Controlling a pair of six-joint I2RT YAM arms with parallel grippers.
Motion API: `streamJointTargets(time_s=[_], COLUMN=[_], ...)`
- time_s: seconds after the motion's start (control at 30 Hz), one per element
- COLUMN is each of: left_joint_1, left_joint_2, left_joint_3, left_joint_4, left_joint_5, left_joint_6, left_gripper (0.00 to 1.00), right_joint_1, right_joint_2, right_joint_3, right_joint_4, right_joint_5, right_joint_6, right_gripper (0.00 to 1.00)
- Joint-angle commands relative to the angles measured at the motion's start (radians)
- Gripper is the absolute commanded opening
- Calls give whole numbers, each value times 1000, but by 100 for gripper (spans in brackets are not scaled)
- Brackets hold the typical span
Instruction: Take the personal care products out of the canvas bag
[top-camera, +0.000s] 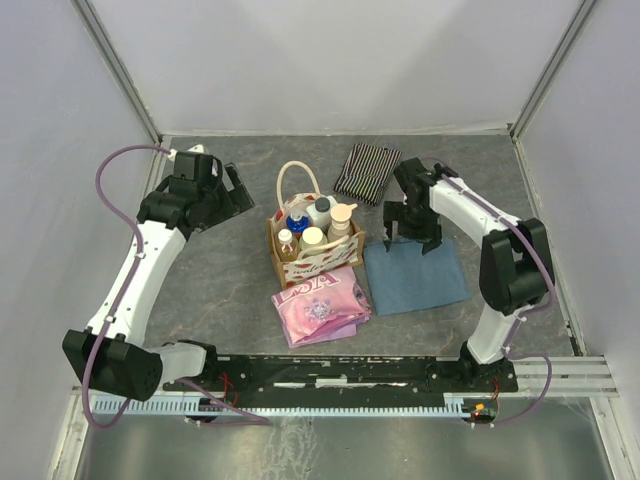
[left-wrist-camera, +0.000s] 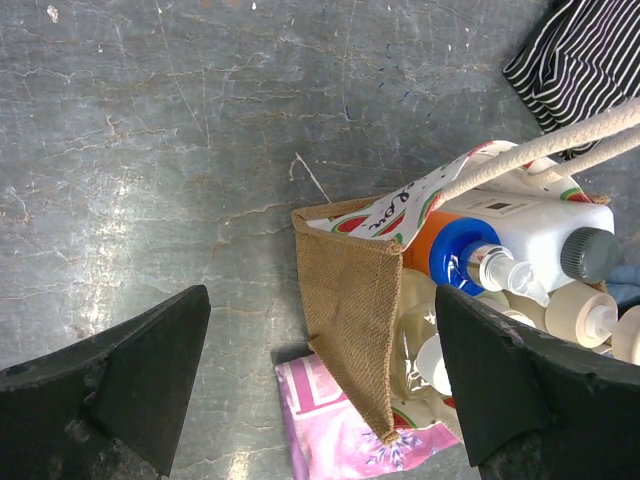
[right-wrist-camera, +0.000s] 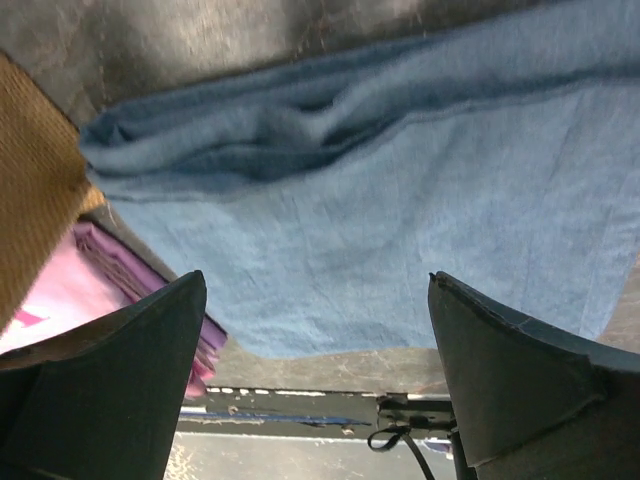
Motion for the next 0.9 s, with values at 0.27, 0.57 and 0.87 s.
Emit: streamJointTargets(time_s=[0.27,0.57,0.87], left_joint_1=[1,0,2], left_joint_2=[13,29,33], left_joint_3=[63,127,146], left_joint_4=[30,9,-4], left_joint_5=[24,30,23], left_joint_6=[49,39,31], left_gripper=[100,100,100], right_joint_1=[4,-205,-295], right_joint_2=[194,313,667], right_joint_3=[72,160,880], right_joint_4=[-44,11,-127], right_joint_5=[93,45,37], right_joint_6=[91,115,112], right_gripper=[100,100,100])
